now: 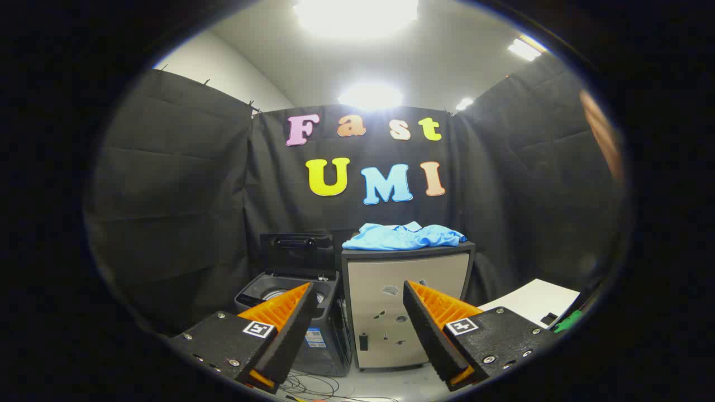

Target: Put the clothes into the washing machine and then close the washing machine lid.

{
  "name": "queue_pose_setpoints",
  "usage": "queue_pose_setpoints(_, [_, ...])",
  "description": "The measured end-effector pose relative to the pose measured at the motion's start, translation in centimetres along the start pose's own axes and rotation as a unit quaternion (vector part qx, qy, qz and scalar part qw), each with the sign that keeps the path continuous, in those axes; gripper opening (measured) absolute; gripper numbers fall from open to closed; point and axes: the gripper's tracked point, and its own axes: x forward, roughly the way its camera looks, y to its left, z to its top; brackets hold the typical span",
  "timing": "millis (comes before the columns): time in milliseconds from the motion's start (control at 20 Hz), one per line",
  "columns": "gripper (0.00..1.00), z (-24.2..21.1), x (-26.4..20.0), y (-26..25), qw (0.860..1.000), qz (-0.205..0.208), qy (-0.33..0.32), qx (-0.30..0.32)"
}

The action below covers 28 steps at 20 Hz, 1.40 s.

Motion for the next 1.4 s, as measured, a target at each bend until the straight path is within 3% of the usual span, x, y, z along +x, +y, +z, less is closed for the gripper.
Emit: queue_pose_setpoints(1400, [0.96, 2.1, -0.5, 0.7, 1.000, 0.010, -0.005, 0.013])
